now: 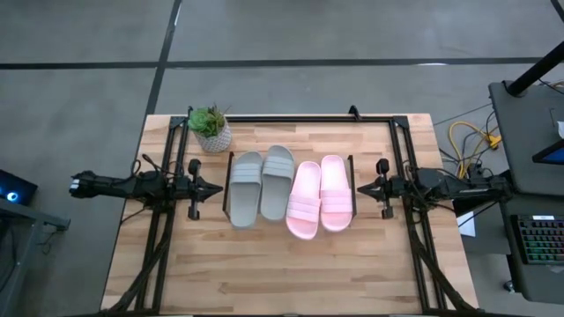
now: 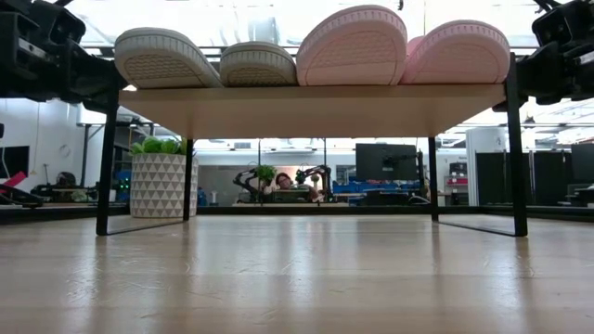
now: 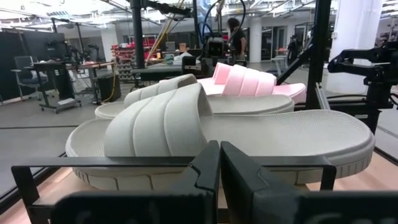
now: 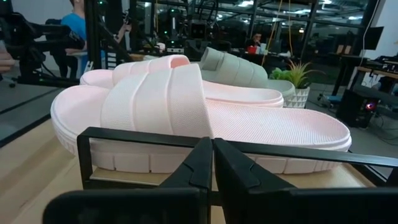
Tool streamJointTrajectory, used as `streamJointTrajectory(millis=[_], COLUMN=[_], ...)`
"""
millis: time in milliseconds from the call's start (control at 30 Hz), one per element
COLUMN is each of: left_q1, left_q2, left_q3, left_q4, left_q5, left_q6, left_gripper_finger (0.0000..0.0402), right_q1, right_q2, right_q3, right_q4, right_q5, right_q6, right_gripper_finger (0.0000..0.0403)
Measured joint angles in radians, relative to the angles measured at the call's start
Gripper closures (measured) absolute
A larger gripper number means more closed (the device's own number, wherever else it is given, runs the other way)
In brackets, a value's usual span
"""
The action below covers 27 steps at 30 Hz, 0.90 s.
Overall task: Pick and place slides into the shelf
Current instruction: Return to Home Position
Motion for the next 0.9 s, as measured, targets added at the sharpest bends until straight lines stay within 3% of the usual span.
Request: streamJointTrajectory(millis=[900], left_q1=[0.000], left_q2=[0.002], left_q3=[0.000], left_q4=[0.009], left_q5=[0.000], left_q6=[0.001], left_gripper_finger=[0.0402], right_q1=[0.000], right_q2=[0.011], right_q3=[0.000], right_q4=[0.000], right_q5=[0.000], right_q6=[0.000], right_gripper_finger=[0.0394])
